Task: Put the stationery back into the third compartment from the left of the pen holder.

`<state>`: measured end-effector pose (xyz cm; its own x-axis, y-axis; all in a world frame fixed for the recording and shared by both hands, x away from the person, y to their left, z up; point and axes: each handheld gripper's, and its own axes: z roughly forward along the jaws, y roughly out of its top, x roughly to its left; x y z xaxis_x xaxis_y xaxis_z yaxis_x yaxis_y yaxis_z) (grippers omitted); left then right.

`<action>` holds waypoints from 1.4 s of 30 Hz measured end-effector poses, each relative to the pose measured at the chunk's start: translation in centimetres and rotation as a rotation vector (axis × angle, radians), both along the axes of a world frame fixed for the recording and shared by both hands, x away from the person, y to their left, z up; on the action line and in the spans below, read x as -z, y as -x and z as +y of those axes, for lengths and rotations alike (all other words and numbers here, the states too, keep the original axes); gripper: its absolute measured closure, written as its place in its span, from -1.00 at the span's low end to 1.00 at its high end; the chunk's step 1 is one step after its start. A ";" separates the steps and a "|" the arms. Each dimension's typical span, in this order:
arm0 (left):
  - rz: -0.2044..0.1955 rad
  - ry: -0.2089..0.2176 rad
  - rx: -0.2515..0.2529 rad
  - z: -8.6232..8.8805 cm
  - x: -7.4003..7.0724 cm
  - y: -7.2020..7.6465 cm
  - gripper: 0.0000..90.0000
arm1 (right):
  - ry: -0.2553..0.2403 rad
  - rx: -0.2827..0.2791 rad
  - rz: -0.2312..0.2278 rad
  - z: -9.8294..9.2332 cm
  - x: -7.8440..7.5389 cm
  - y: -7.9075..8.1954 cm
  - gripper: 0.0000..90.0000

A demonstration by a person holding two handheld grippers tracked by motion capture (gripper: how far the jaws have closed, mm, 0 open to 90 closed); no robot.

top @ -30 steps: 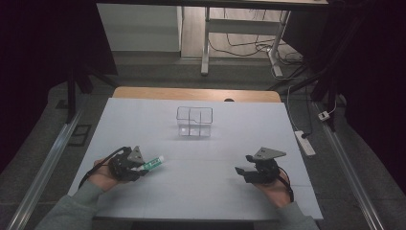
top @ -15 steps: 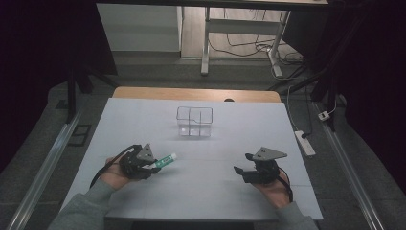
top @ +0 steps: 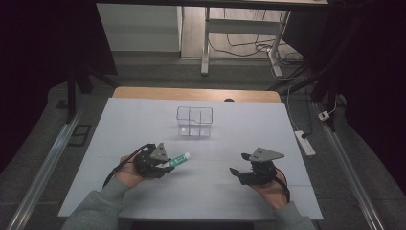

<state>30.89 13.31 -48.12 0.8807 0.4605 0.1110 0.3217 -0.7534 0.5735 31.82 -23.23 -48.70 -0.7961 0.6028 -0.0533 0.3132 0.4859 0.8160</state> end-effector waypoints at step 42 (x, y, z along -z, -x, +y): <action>0.009 -0.042 0.130 -8.3 0.3 -1.5 0.44 | 0.021 -0.090 -0.017 2.7 -0.5 0.7 -0.41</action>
